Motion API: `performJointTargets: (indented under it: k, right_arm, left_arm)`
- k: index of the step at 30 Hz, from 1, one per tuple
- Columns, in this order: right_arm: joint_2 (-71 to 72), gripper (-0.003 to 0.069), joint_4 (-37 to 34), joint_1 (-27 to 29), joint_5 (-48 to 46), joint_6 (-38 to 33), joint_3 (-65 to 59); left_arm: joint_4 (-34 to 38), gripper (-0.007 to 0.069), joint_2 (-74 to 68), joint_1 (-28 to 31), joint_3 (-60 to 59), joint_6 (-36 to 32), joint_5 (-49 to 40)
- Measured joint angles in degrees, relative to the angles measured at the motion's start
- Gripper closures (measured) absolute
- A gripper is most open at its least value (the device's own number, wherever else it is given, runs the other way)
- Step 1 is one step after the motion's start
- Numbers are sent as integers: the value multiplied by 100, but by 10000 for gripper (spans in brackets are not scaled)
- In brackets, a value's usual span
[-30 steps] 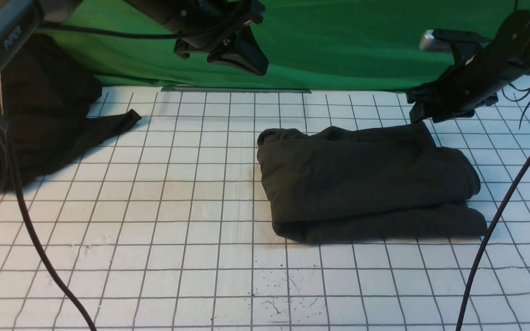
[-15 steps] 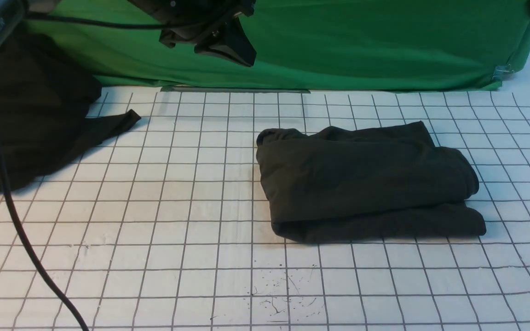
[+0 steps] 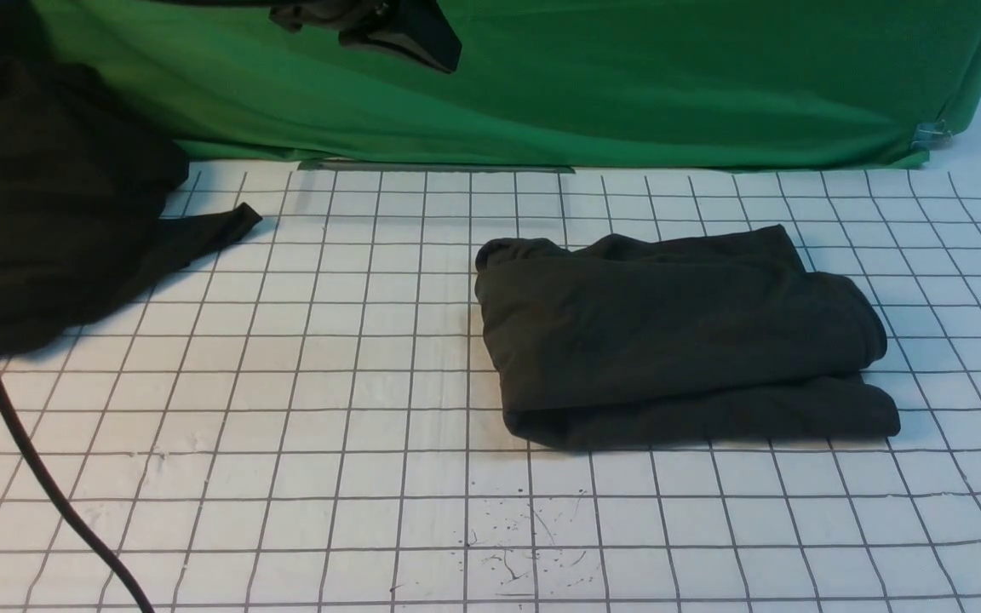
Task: Fold a long-sleeved shirt over a white checkered tablecloth.
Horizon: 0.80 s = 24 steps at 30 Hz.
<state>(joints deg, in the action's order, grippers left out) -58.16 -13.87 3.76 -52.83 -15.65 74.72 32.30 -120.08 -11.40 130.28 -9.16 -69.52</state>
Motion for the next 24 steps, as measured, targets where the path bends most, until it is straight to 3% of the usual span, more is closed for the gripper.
performJointTargets:
  k: [11, 15, 24]
  right_arm:
    - [2553, 659, -10, 0, 2690, -146, -4269]
    - [2692, 659, -10, 0, 3491, -146, -4850]
    - [2726, 659, -18, 6, 4793, -146, -4912]
  left_arm:
    - [-11, 619, 0, 0, 0, 7, -5]
    - [-17, 619, 0, 0, 0, 7, -5]
    - [-17, 619, 0, 0, 0, 7, -5]
